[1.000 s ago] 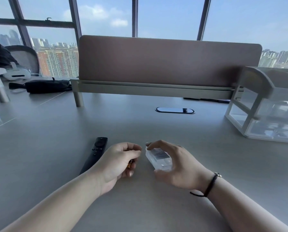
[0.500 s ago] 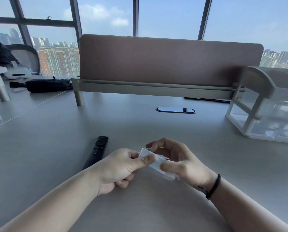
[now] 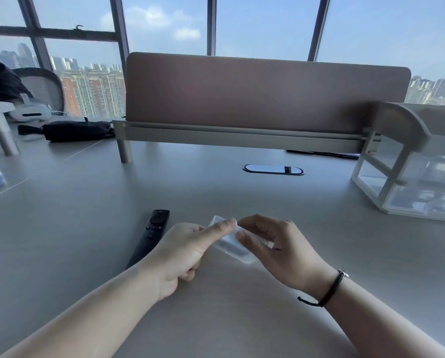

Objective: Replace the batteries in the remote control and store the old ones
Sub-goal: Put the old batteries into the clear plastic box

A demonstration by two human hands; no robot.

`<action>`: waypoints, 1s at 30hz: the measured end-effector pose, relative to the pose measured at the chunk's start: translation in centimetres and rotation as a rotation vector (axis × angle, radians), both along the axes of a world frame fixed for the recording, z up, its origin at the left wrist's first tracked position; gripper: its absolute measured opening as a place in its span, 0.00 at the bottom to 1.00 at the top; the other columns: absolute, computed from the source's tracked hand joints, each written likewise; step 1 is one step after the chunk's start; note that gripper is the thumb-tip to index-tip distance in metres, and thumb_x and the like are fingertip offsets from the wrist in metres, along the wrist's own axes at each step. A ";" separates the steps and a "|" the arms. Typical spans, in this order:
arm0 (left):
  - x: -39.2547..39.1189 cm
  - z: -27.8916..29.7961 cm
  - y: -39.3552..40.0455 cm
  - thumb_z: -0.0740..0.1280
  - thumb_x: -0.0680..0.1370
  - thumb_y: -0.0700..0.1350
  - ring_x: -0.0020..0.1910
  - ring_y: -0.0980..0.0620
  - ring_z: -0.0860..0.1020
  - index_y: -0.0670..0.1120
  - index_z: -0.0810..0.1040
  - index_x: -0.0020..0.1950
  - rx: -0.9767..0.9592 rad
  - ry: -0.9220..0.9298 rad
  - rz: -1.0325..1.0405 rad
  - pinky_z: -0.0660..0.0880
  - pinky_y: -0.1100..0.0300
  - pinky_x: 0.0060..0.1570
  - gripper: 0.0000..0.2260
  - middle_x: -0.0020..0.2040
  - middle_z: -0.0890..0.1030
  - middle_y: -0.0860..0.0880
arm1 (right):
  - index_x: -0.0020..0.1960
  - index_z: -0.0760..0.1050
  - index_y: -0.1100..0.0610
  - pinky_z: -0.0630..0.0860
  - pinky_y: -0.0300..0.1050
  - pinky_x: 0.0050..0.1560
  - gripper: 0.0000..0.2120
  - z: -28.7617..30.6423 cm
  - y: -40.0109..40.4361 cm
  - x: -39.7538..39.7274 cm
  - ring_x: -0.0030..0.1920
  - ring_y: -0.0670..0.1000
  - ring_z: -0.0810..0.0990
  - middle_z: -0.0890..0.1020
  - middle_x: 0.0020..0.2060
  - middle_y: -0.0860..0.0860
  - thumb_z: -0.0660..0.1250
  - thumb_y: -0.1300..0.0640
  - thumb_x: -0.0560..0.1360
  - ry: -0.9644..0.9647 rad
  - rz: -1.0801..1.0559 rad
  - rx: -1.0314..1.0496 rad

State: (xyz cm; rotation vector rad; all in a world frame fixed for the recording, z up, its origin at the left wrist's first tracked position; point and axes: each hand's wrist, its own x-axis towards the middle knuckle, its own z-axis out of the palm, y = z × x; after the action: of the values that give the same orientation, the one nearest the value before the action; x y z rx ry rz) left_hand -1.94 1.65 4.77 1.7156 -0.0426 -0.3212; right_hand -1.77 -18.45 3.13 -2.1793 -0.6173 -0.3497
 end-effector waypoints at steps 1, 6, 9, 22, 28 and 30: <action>0.0 -0.1 0.0 0.76 0.63 0.67 0.28 0.50 0.50 0.50 0.54 0.37 0.008 -0.019 0.020 0.50 0.62 0.24 0.33 0.34 0.52 0.49 | 0.53 0.81 0.50 0.77 0.38 0.44 0.11 0.0 0.1 -0.1 0.42 0.37 0.82 0.84 0.40 0.37 0.64 0.46 0.79 -0.041 -0.007 -0.039; 0.0 -0.3 -0.3 0.76 0.61 0.68 0.27 0.50 0.51 0.52 0.58 0.32 0.001 -0.074 0.070 0.49 0.59 0.26 0.30 0.30 0.54 0.51 | 0.53 0.78 0.49 0.72 0.45 0.33 0.14 0.1 0.7 -0.3 0.29 0.46 0.71 0.74 0.28 0.39 0.56 0.46 0.82 -0.213 -0.094 -0.213; 0.1 -0.4 -0.2 0.78 0.59 0.66 0.26 0.50 0.52 0.52 0.60 0.30 -0.030 -0.083 0.091 0.49 0.58 0.27 0.29 0.28 0.55 0.52 | 0.53 0.77 0.48 0.76 0.53 0.35 0.17 -0.1 0.9 -0.2 0.32 0.53 0.76 0.79 0.31 0.46 0.52 0.43 0.81 -0.185 -0.139 -0.191; -0.8 0.0 0.0 0.81 0.63 0.55 0.50 0.61 0.83 0.57 0.81 0.57 0.377 -0.287 -0.262 0.77 0.59 0.58 0.24 0.51 0.86 0.61 | 0.47 0.78 0.56 0.74 0.43 0.27 0.15 0.4 -0.3 1.4 0.28 0.52 0.83 0.85 0.31 0.56 0.69 0.44 0.75 0.299 -0.387 0.548; -0.5 0.0 0.4 0.80 0.59 0.64 0.30 0.63 0.74 0.62 0.81 0.56 0.590 -0.325 -0.263 0.70 0.72 0.34 0.27 0.30 0.77 0.66 | 0.51 0.77 0.53 0.75 0.45 0.29 0.14 -0.1 -0.6 1.9 0.27 0.50 0.81 0.86 0.31 0.54 0.70 0.44 0.75 0.382 -0.414 0.585; -0.3 0.0 0.5 0.80 0.59 0.64 0.24 0.61 0.68 0.61 0.81 0.55 0.625 -0.339 -0.239 0.62 0.70 0.26 0.26 0.23 0.71 0.61 | 0.52 0.77 0.53 0.73 0.43 0.27 0.13 -0.1 -0.6 1.9 0.28 0.50 0.82 0.87 0.32 0.54 0.71 0.45 0.75 0.392 -0.414 0.614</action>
State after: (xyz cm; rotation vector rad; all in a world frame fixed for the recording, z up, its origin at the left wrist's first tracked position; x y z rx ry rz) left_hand -2.29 2.17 4.73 2.3794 -0.4367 -0.2258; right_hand 0.12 -19.05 3.00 -1.6890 0.1578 -0.2679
